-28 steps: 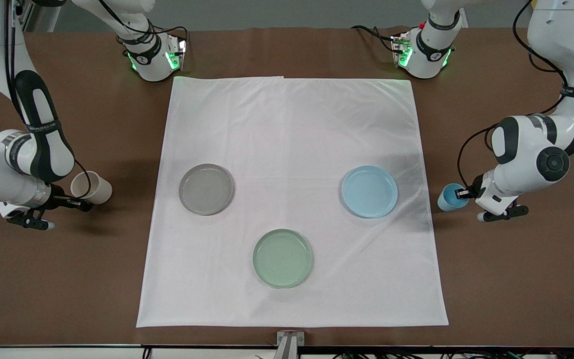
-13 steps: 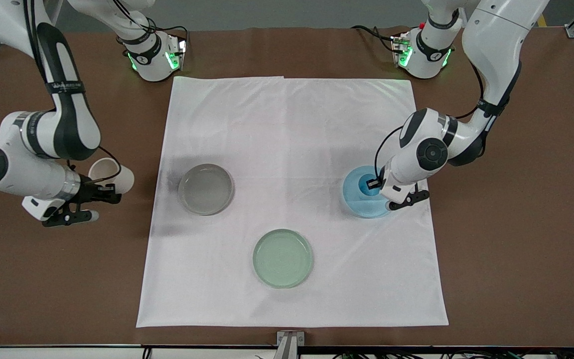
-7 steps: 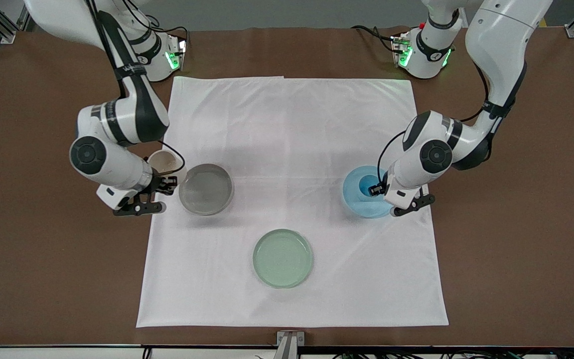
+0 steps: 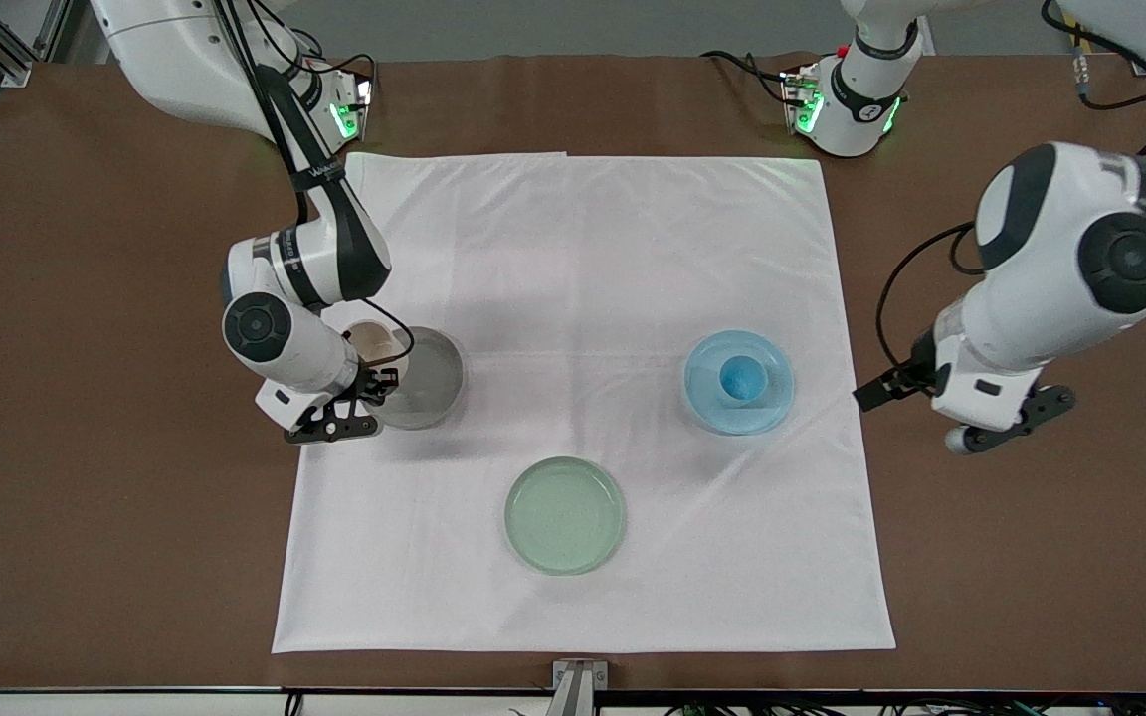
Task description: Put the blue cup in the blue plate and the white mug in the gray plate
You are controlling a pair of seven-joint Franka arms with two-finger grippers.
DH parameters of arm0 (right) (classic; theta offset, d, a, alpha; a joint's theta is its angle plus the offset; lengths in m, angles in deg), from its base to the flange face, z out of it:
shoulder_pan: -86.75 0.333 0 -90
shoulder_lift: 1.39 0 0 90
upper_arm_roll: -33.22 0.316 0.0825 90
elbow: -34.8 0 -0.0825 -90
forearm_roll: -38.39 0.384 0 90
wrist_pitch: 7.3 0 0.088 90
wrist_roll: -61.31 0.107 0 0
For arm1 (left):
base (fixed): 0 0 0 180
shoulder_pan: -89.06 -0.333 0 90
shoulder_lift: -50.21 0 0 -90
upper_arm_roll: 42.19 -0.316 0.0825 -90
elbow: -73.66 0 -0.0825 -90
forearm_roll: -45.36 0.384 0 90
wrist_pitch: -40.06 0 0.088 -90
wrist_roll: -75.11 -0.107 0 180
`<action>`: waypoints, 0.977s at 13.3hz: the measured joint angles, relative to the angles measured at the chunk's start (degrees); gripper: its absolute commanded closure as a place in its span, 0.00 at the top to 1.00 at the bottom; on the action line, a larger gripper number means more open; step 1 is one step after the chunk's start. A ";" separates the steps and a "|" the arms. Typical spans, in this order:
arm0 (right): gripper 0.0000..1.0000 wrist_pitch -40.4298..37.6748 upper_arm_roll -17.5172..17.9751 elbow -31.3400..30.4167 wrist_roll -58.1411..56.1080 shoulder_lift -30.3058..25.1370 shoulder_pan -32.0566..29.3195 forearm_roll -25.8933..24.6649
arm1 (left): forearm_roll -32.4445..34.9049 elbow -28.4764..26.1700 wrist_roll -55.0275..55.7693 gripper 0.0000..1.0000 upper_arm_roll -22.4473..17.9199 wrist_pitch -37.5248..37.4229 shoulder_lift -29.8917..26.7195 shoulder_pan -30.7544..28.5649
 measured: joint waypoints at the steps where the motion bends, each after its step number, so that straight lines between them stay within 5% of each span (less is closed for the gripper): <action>1: 0.04 0.63 -0.01 0.22 0.62 0.56 0.35 0.00 | 0.16 1.29 -1.55 1.00 -0.41 -1.66 -1.35 -1.11; 6: 0.04 1.70 0.00 2.63 3.71 3.92 2.06 0.05 | 0.21 2.77 -21.92 1.00 -0.74 -11.46 -11.23 -8.22; 10: 0.07 3.09 -0.03 3.01 6.16 5.39 3.72 0.05 | -1.67 1.17 -29.40 1.00 -2.92 -14.16 -16.54 -8.18; 11: 0.14 3.35 -0.21 3.05 6.17 5.68 3.71 0.05 | -2.82 -0.48 -29.40 1.00 -5.72 -14.39 -17.78 -5.28; 12: 0.40 3.36 -0.39 3.18 6.17 5.77 3.69 0.05 | -4.26 -2.31 -29.40 1.00 -8.48 -14.40 -19.00 -2.31; 13: 0.77 3.35 -0.50 3.26 6.18 5.77 3.69 0.06 | -5.10 -3.94 -29.36 1.00 -10.28 -14.40 -20.11 -0.30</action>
